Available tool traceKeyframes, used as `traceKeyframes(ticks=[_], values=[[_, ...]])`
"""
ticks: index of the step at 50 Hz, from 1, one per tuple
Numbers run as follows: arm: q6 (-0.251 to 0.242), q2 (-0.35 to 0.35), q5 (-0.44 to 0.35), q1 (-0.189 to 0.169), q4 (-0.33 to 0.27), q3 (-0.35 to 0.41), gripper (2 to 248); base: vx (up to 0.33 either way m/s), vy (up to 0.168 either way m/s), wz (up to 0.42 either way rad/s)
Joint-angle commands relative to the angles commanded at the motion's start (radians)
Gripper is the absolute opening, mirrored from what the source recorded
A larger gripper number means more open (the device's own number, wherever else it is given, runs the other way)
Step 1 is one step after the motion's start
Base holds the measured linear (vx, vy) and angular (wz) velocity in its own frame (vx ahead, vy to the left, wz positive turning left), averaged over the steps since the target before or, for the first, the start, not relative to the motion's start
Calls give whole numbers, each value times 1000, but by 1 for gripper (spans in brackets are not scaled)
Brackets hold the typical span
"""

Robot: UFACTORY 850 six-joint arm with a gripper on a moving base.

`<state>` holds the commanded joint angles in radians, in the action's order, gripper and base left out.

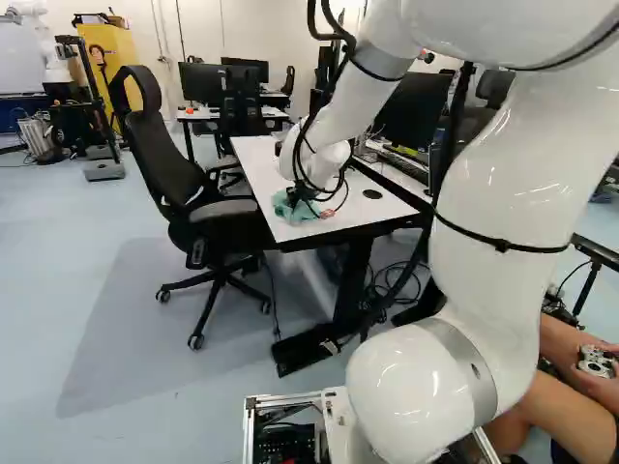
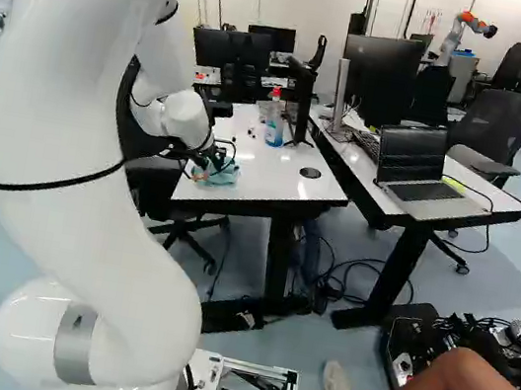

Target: Clean the table with the green towel

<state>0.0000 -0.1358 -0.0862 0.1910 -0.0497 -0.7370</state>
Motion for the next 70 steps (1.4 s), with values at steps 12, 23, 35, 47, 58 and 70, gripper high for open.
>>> traceKeyframes(ticks=[12,23,35,47,58,70], values=[[0,43,0,-26,0,48,50,0,0,0],[0,65,0,-50,0,71,50,0,0,0],[0,78,0,-50,0,74,50,0,0,0],[0,133,5,-50,0,100,50,0,0,0],[0,211,36,-44,1,149,50,0,0,0],[0,317,80,-25,11,216,50,0,0,0]])
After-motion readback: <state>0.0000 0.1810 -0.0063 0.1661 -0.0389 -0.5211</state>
